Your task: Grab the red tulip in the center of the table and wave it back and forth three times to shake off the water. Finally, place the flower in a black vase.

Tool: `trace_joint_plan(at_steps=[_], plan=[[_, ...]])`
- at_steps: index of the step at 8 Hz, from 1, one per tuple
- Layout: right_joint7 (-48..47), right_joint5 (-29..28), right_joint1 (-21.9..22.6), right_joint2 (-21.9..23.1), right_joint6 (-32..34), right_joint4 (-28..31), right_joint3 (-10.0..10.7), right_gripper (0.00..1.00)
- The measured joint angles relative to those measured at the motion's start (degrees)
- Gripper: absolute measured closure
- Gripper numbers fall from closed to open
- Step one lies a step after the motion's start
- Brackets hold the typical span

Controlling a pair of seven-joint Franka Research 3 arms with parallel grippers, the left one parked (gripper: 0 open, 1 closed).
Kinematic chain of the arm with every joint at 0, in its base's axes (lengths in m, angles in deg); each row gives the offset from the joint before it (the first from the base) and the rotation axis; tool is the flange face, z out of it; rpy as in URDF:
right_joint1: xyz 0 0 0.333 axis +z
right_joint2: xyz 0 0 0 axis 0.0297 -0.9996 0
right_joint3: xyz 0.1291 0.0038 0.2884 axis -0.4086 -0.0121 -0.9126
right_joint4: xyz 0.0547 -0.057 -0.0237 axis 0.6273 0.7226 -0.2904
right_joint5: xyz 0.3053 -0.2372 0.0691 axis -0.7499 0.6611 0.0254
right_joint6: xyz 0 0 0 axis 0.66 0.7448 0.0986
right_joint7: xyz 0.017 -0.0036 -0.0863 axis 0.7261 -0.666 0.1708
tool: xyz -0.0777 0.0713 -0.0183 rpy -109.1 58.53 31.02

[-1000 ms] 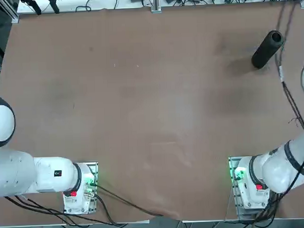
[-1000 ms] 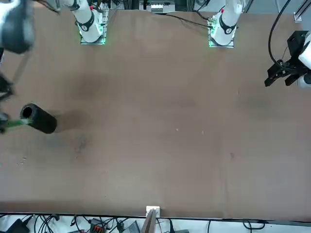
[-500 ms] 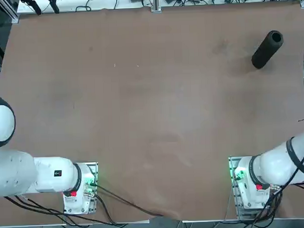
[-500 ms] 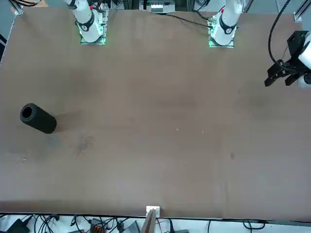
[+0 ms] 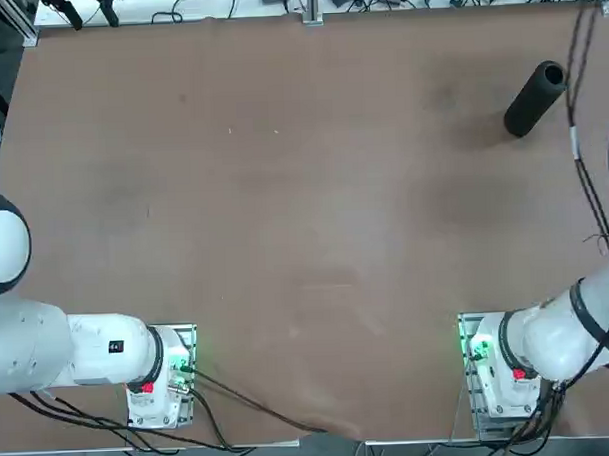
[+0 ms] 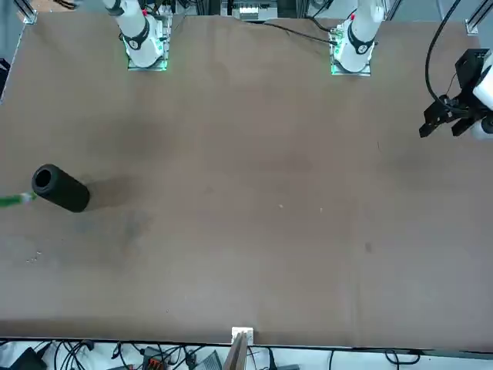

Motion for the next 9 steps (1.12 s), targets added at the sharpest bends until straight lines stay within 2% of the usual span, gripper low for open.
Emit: trace_joint_plan(at_steps=[2,4,5,7,9], plan=[[-15.64,8.06,10.4,-0.3,4.12,-0.01,-0.31,0.89],[-26.34,12.52,17.14,-0.49,8.03,0.04,-0.26,0.89],[-28.73,13.08,18.9,-0.52,9.69,0.07,-0.23,0.89],[-29.66,13.76,19.27,-0.49,11.16,0.06,0.55,0.89],[-26.85,15.34,16.85,-0.32,11.01,0.03,3.45,0.89]])
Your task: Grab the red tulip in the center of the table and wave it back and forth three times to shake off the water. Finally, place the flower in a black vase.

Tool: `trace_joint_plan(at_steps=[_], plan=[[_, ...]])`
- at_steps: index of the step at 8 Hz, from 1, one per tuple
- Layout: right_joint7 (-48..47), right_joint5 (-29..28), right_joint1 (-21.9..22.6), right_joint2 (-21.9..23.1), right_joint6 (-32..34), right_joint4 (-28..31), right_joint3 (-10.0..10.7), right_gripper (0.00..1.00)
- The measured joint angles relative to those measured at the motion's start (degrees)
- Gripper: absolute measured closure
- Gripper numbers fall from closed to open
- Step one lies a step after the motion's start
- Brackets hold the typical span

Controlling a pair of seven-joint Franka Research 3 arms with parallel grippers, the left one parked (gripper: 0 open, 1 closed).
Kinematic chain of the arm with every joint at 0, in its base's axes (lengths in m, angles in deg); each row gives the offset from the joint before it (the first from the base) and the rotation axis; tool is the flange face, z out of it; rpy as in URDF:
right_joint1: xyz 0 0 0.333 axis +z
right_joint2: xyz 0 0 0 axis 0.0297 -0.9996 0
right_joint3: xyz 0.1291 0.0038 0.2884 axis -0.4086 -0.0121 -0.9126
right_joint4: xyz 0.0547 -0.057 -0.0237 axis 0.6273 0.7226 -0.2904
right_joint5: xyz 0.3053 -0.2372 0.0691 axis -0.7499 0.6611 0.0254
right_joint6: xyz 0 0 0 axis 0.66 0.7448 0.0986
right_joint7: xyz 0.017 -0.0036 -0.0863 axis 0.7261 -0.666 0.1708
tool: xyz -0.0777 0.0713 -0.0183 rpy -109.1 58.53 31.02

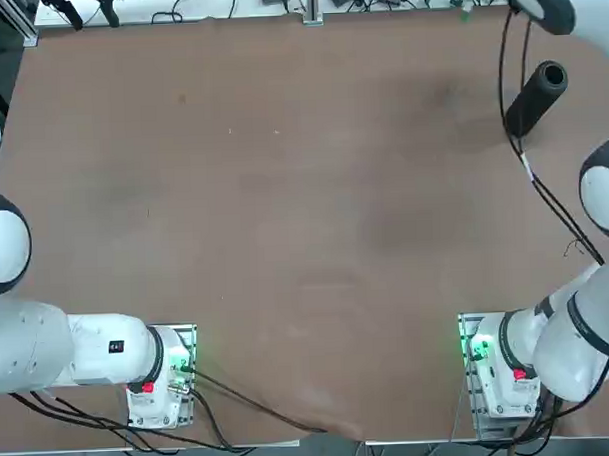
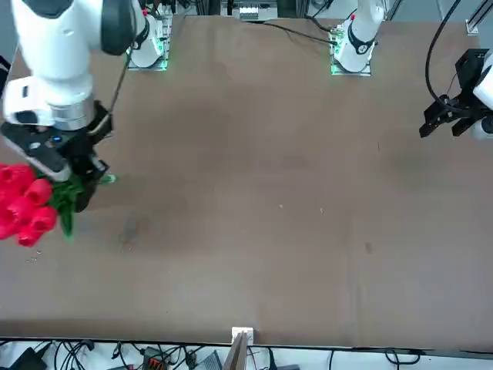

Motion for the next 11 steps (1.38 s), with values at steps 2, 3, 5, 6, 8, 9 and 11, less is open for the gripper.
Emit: trace_joint_plan(at_steps=[2,3,5,6,8,9,11], plan=[[10.26,-0.55,-7.72,0.24,-3.84,0.03,1.78,0.89],[16.67,-2.92,-12.33,0.25,-6.3,0.07,2.06,0.89],[33.94,-14.05,-22.93,0.2,-10.26,0.09,2.35,0.89],[41.41,-18.66,-27.39,0.2,-10.77,0.09,2.39,0.89],[49.77,-24.06,-32.39,0.28,-10.85,0.08,2.39,0.89],[50.56,-25.13,-32.56,0.35,-10.81,0.08,2.02,0.89],[48.5,-25.25,-29.15,0.38,-9.88,0.0,-0.02,0.89]])
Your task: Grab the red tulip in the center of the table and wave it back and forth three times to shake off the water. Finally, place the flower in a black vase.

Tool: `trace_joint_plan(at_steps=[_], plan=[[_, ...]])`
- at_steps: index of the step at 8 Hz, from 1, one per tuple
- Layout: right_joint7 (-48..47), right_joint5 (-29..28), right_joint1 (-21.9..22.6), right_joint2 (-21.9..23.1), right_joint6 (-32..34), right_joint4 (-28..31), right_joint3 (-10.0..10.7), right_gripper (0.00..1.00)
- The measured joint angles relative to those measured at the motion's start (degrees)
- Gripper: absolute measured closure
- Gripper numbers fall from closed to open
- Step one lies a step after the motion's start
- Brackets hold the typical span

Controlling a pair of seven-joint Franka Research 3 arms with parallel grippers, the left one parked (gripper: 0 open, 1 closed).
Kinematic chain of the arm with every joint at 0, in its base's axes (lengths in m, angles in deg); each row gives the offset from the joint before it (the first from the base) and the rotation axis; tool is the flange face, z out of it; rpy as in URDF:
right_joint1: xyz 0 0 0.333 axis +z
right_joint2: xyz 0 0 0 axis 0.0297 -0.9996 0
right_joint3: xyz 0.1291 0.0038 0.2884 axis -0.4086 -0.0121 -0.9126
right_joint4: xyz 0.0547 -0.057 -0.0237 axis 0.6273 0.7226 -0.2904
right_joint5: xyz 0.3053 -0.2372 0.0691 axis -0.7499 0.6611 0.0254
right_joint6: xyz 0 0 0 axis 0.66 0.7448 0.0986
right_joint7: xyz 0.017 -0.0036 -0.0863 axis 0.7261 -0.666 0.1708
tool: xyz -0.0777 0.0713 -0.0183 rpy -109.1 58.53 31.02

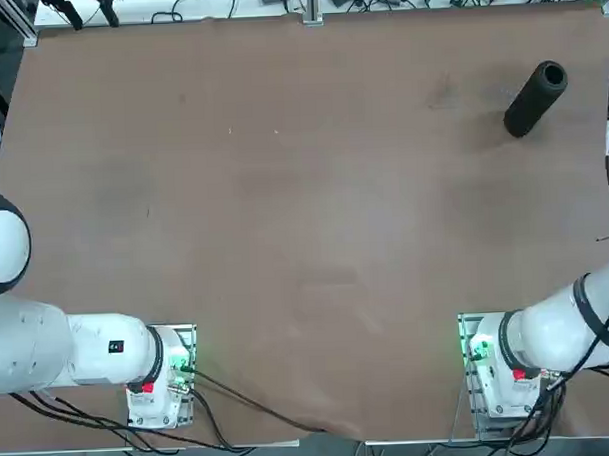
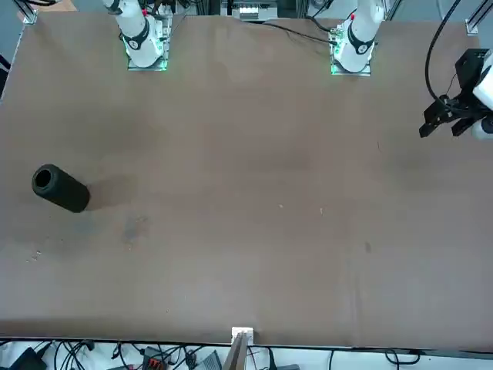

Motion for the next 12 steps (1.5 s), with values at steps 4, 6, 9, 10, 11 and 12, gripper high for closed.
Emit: trace_joint_plan(at_steps=[4,6,9,10,11,12], plan=[[-24.79,9.66,16.26,-0.11,4.1,-0.07,-1.05,0.89],[-42.14,17.3,26.23,-0.37,7.11,-0.04,-1.31,0.89],[-51.52,20.61,32.42,-0.47,12.34,-0.09,-1.18,0.89],[-51.49,20.76,32.13,-0.39,13.03,-0.08,-0.38,0.89],[-50.18,21.06,31.39,-0.24,13.1,-0.08,1.05,0.89],[-46.44,21.12,29.86,-0.04,13.0,-0.09,3.1,0.89]])
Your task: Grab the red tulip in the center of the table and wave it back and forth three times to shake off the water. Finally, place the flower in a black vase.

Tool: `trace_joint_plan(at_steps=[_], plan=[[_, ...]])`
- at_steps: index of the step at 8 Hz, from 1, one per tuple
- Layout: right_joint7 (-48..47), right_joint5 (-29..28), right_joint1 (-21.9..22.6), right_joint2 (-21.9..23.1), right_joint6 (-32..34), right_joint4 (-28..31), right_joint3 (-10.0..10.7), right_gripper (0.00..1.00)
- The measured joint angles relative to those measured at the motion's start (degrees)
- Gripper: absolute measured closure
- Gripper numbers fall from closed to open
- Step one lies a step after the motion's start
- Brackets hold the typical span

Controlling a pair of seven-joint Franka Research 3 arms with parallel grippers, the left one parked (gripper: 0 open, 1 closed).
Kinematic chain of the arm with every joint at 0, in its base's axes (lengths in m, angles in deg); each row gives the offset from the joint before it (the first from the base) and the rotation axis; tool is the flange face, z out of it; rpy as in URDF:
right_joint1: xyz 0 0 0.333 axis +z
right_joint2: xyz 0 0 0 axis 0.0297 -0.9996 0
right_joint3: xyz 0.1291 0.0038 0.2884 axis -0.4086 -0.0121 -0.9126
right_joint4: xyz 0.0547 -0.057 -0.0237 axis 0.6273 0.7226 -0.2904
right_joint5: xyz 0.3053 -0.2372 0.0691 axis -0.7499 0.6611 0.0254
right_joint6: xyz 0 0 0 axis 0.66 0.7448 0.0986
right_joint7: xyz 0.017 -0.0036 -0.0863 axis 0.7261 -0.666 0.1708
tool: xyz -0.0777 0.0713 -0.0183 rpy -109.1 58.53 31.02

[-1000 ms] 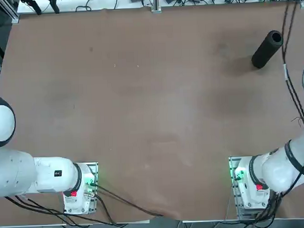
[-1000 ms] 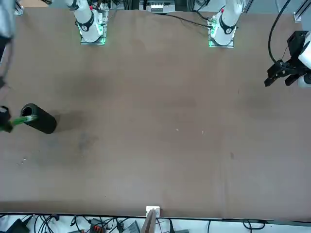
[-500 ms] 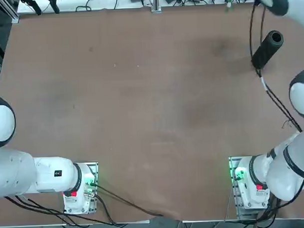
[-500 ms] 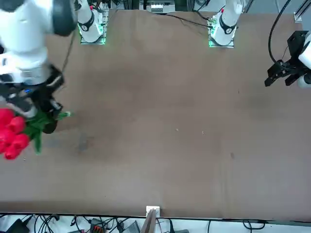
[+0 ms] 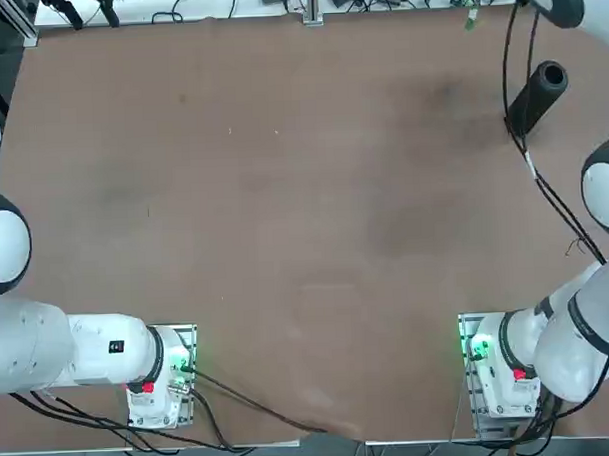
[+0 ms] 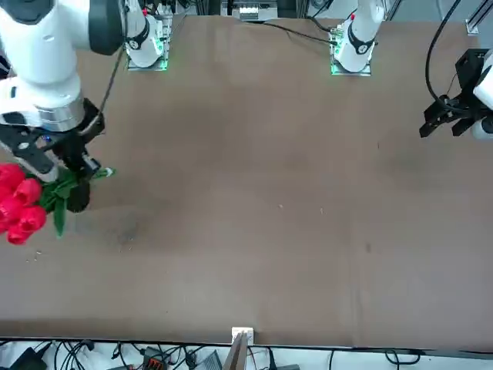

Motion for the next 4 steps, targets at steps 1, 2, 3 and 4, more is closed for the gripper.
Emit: trace_joint_plan(at_steps=[1,2,3,4], plan=[[4.99,-0.02,-2.55,0.18,-1.32,0.01,2.17,0.89],[10.55,-0.3,-6.68,0.42,-4.23,-0.01,3.98,0.89],[16.21,-1.48,-12.03,0.77,-7.16,0.04,4.72,0.89],[21.41,-3.59,-17.44,1.06,-9.38,0.07,4.95,0.89]])
